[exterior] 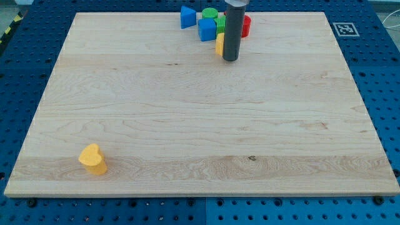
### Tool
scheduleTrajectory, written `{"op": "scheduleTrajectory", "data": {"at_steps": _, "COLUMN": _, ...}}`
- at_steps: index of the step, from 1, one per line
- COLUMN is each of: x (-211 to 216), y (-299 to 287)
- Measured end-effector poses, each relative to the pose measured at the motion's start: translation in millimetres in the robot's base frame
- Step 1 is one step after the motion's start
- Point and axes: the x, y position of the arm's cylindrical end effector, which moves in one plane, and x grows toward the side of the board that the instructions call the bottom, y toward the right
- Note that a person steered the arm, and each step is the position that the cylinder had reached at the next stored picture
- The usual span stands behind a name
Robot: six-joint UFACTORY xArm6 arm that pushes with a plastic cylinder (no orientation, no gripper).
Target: Slide yellow heart towards center
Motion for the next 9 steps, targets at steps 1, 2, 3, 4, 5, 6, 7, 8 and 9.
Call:
{"op": "scheduleTrajectory", "data": {"at_steps": 1, "x": -7.4, "y": -9.1}}
{"op": "scheduleTrajectory", "data": {"at_steps": 2, "x": 4.7, "y": -25.7}}
{"op": "scheduleTrajectory", "data": {"at_steps": 3, "x": 60.2, "y": -48.5}}
{"op": "scheduleTrajectory", "data": {"at_steps": 4, "x": 102.3, "y": -75.6}}
{"op": "scheduleTrajectory", "data": {"at_steps": 5, "x": 134.0, "y": -121.8}}
{"op": "scheduleTrajectory", "data": {"at_steps": 6, "x": 147.7, "y": -177.8}}
{"op": "scheduleTrajectory", "data": {"at_steps": 7, "x": 165.9, "y": -232.0}}
{"op": "scheduleTrajectory", "data": {"at_steps": 8, "x": 199.2, "y": -279.5}}
{"op": "scheduleTrajectory", "data": {"at_steps": 9, "x": 237.8, "y": -288.7}}
